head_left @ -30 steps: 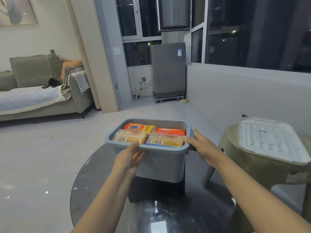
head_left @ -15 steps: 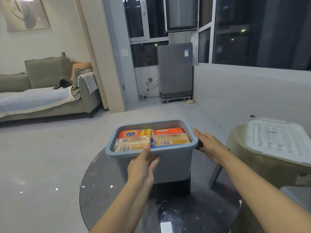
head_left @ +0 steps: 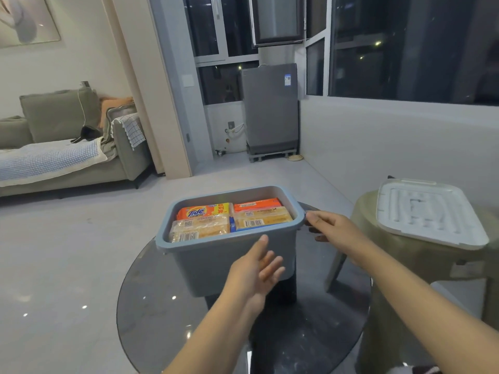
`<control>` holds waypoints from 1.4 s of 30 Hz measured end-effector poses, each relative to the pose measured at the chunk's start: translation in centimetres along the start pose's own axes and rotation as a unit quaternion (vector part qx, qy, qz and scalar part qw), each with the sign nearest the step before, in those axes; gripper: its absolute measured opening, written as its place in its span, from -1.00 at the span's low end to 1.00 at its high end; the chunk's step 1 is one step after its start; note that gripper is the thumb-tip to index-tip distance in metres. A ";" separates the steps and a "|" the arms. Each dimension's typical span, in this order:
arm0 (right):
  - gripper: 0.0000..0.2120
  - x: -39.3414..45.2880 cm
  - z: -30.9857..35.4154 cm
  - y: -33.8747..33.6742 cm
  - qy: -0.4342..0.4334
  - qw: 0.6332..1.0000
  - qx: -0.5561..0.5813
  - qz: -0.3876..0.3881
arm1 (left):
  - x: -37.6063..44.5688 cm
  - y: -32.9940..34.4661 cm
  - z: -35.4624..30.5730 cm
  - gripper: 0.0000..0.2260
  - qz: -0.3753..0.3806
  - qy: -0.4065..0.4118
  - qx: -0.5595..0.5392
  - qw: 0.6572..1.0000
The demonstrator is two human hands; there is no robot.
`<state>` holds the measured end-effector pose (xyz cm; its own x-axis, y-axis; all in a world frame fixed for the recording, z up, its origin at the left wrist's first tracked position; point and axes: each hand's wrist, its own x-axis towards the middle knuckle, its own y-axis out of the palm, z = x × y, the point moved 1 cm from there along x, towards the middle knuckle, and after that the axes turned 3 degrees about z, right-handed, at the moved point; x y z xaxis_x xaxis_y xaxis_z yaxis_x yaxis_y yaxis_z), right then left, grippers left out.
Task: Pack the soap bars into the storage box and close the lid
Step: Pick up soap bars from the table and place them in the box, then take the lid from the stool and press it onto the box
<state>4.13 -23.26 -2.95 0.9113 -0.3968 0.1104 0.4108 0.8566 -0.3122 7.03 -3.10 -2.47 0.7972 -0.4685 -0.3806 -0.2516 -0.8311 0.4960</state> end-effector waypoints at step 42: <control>-0.82 -6.4 3.7 -9.7 -0.170 0.886 0.081 -0.424 | 2.0 12.7 -0.8 -0.92 0.114 0.271 0.225 0.929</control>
<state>-5.54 -27.78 2.83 0.2178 -0.8218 0.5265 0.9260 0.3444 0.1545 5.92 -14.36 3.70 0.8234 -0.5299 0.2032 -0.5548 -0.8269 0.0918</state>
